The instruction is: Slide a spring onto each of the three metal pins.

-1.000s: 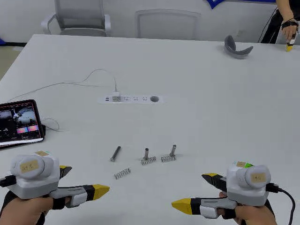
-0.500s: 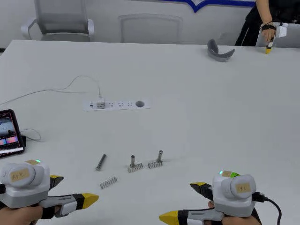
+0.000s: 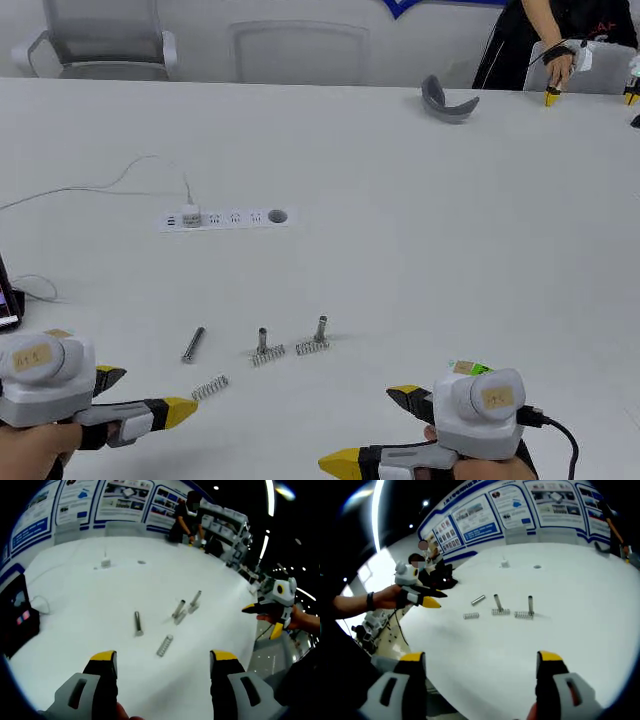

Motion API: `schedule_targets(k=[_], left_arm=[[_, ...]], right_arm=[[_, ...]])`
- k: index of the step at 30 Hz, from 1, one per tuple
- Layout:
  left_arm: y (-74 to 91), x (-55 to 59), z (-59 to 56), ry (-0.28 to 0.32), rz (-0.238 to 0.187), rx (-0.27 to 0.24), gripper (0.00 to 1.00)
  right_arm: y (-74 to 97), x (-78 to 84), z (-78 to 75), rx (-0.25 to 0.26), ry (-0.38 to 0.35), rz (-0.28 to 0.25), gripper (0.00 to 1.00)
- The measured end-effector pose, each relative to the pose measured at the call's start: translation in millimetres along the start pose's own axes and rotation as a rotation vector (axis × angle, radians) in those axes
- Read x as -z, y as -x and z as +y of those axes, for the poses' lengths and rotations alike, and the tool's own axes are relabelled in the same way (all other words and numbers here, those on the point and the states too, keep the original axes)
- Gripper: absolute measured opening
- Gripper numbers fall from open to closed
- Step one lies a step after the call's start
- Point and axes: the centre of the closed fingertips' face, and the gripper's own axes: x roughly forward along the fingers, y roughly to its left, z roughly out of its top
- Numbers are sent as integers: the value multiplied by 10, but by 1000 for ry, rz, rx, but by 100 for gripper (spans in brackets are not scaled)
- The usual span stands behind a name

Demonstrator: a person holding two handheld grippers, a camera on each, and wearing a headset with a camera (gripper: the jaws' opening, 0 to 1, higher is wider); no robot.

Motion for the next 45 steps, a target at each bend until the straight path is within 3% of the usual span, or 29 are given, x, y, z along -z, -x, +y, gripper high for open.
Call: schedule_targets(k=[7,13,24,33,36,45], left_arm=[[-119,-6,81,-2,3,-7,74],[-146,8,153,26,23,-37,64],[-304,-138,229,84,-16,-38,57],[-510,-185,246,131,-27,-33,49],[-569,-234,256,205,-57,-27,45],[-765,-259,368,221,-52,-62,35]], right_arm=[[-19,58,33,-9,5,17,93],[5,75,16,-5,0,15,92],[14,80,2,1,-7,19,91],[19,90,-2,3,-16,21,91],[16,91,-11,3,-24,18,91],[-20,101,-6,-3,-29,28,91]])
